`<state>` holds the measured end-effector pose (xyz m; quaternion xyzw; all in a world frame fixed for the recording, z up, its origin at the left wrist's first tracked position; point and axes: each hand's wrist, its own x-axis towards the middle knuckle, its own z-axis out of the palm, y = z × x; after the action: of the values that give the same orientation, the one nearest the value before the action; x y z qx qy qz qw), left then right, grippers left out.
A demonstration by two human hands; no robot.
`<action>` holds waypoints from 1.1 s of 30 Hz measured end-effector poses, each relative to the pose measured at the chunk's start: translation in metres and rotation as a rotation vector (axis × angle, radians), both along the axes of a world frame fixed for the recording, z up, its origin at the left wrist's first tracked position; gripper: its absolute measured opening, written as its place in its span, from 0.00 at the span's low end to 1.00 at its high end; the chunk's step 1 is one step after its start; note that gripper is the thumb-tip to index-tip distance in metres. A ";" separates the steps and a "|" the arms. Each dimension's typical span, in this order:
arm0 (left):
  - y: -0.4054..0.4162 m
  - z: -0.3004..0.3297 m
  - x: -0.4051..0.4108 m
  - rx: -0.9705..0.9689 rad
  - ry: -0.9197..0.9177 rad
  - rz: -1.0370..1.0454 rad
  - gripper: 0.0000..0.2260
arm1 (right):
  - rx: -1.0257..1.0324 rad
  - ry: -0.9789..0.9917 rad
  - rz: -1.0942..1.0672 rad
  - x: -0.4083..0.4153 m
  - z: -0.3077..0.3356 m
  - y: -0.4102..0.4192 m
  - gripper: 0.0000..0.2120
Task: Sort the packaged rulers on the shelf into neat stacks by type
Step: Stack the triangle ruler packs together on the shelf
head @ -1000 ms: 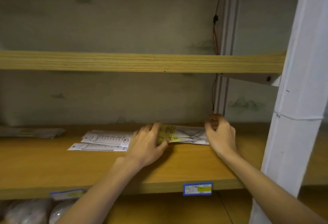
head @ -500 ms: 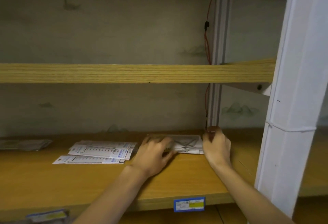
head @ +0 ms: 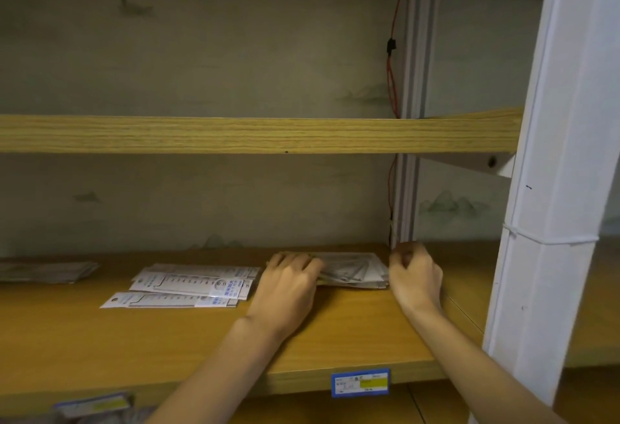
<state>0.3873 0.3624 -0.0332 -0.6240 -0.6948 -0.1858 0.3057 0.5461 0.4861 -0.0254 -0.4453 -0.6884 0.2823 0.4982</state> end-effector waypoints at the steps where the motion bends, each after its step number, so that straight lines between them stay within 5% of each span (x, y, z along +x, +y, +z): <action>1: 0.000 -0.001 -0.001 0.023 0.010 0.016 0.14 | -0.004 0.001 0.000 0.000 0.000 0.000 0.08; 10: 0.002 -0.005 -0.006 0.112 0.064 0.024 0.13 | 0.001 0.036 0.023 0.002 0.000 -0.002 0.07; 14: 0.002 -0.004 -0.007 0.248 0.131 0.033 0.02 | -0.005 0.123 0.065 0.004 0.001 -0.006 0.06; 17: 0.003 -0.003 -0.006 0.360 0.152 0.054 0.08 | 0.003 0.176 0.181 0.003 0.002 -0.009 0.07; 20: 0.002 -0.004 -0.008 0.398 0.185 0.053 0.01 | -0.002 0.198 0.332 0.001 0.004 -0.016 0.05; 27: -0.001 0.000 -0.003 0.337 0.134 0.014 0.13 | -0.135 0.166 0.467 0.000 0.006 -0.015 0.05; 33: -0.002 0.001 0.001 0.341 0.146 0.038 0.15 | -0.255 0.381 0.402 0.005 0.011 -0.013 0.07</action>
<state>0.3885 0.3605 -0.0325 -0.5616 -0.6410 -0.2491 0.4601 0.5509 0.4736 -0.0139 -0.2983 -0.6158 0.5378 0.4925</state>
